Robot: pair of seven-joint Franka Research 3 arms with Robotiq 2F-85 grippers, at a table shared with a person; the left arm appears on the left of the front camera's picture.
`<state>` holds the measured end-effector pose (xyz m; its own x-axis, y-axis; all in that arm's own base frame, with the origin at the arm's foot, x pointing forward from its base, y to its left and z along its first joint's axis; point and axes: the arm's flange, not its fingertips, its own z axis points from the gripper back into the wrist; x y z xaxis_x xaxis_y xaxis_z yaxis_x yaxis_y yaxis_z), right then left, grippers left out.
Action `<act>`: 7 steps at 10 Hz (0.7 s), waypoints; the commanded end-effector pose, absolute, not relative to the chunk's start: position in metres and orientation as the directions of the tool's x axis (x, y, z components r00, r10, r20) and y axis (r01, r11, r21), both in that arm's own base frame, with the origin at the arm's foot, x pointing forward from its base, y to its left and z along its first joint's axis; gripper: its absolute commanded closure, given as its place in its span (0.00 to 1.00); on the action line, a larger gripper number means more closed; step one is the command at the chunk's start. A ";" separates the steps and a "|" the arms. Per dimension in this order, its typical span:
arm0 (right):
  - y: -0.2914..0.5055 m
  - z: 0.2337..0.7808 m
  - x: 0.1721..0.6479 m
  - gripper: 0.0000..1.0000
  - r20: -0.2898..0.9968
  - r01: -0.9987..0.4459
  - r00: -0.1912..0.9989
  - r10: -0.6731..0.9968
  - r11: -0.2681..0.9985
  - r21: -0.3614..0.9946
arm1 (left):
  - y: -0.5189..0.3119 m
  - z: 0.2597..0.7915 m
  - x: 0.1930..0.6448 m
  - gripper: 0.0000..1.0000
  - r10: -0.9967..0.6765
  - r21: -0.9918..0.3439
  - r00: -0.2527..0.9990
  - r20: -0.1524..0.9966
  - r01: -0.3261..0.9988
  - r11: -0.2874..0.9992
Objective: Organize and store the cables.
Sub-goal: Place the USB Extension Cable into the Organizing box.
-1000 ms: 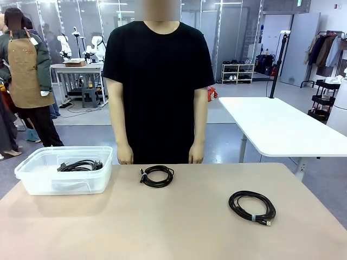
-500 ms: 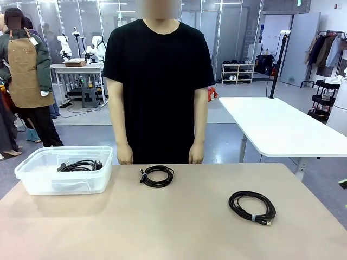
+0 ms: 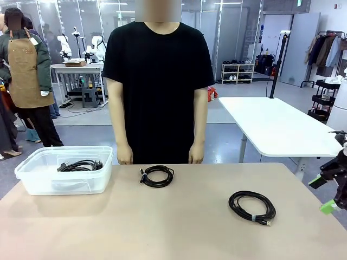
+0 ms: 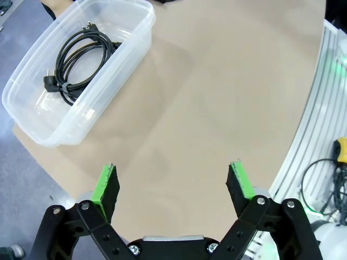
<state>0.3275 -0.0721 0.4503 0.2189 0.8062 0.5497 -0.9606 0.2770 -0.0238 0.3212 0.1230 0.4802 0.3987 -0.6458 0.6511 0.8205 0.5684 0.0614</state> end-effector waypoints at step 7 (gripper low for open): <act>-0.138 0.441 0.270 0.00 0.667 -0.922 0.262 0.698 0.385 -0.040 | 0.087 0.525 0.305 0.00 -0.577 0.031 0.463 0.673 0.762 0.647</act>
